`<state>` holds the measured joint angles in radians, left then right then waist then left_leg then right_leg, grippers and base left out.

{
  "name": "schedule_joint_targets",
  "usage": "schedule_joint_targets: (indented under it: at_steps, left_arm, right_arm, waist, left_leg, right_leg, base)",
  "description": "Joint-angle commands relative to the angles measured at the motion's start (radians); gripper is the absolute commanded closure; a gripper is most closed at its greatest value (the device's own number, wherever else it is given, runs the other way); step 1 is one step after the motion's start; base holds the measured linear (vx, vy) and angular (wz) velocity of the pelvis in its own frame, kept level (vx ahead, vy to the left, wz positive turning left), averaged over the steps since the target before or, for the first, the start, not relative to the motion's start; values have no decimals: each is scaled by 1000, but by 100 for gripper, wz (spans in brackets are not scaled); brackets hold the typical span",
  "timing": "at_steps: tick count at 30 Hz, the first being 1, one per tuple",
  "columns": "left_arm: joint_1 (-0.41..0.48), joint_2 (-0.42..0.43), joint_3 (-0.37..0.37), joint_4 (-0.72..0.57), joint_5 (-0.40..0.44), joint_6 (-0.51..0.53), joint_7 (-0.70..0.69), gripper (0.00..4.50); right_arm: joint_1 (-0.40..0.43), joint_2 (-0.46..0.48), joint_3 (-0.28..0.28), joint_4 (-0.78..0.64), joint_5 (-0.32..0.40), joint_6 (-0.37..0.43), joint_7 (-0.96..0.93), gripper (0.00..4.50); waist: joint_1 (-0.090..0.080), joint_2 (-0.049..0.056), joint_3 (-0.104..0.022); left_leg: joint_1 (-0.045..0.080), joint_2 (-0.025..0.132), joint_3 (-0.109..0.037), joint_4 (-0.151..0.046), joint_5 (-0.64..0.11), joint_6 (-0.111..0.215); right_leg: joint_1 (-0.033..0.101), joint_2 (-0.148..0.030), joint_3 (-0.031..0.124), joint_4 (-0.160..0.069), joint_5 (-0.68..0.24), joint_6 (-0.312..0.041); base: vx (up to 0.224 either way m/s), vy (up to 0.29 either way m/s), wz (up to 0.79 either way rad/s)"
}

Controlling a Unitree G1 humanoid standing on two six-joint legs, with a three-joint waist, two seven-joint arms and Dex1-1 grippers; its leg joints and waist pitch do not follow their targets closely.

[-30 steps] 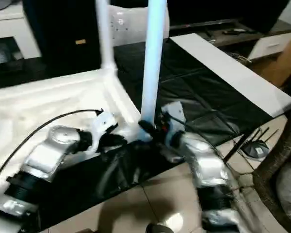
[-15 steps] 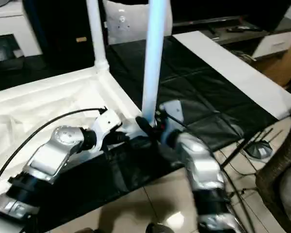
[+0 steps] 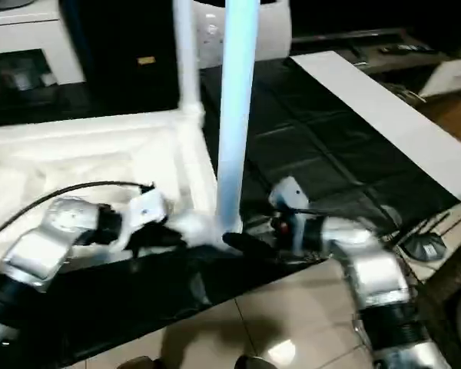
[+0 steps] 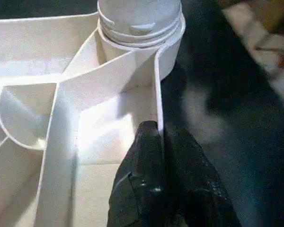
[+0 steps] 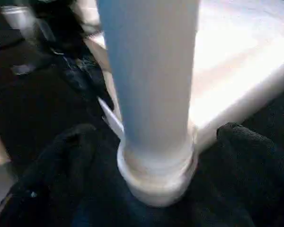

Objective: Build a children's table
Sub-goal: Rotate leg to tighten

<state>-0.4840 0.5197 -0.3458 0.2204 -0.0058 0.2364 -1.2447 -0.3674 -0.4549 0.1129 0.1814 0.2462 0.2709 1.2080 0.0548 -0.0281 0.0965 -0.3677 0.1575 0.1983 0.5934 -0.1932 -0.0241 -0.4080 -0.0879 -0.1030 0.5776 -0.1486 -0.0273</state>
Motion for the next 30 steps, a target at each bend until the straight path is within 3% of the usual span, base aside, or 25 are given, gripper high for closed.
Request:
schedule_joint_targets:
  at_steps: [1, 7, 12, 13, 19, 22, 30]
  left_arm:
    - [-27, 2, -58, -2, -3, -60, -71, 450]
    - [-53, 23, -86, 40, 5, -141, -148, 450]
    - [-67, 30, -95, 64, 7, -188, -191, 450]
    - [-72, 31, -100, 71, 6, -200, -200, 450]
    - [-79, 31, -104, 78, -1, -214, -217, 450]
    - [-84, 27, -102, 91, 1, -227, -226, 450]
    - [-97, 21, -104, 117, 4, -244, -234, 450]
  right_arm:
    - [-15, -19, 23, 15, 15, -25, 67, 6]
    - [-74, -40, 72, 101, -1, -61, 180, 21]
    - [-120, -52, 112, 163, -23, -92, 252, 68]
    - [-132, -49, 115, 179, -24, -106, 265, 79]
    - [-155, -39, 123, 199, -14, -114, 297, 129]
    - [-159, -38, 137, 202, -5, -118, 324, 151]
    - [-161, -29, 143, 215, -1, -132, 353, 224]
  waist:
    - [0, 2, -66]
    - [10, 1, -71]
    - [14, -2, -71]
    - [14, -5, -69]
    - [26, -2, -71]
    - [26, -6, -71]
    - [28, -4, -70]
  left_leg:
    - [23, 87, -37, -77, -226, 47]
    - [20, 88, -36, -75, -212, 38]
    - [18, 87, -34, -72, -193, 47]
    - [17, 88, -33, -73, -194, 49]
    - [21, 91, -33, -74, -184, 47]
    - [18, 90, -32, -73, -177, 52]
    - [19, 90, -33, -74, -189, 46]
  right_leg:
    - [43, -85, 72, -70, -361, -202]
    - [48, -87, 72, -62, -336, -217]
    - [49, -88, 71, -59, -327, -225]
    - [48, -88, 72, -60, -332, -222]
    - [47, -87, 72, -55, -314, -228]
    - [49, -87, 71, -55, -311, -227]
    - [48, -88, 71, -59, -348, -218]
  base:
    - [0, 0, 0]
    - [0, 0, 0]
    - [0, 0, 0]
    - [0, 0, 0]
    - [0, 0, 0]
    - [0, 0, 0]
    - [0, 0, 0]
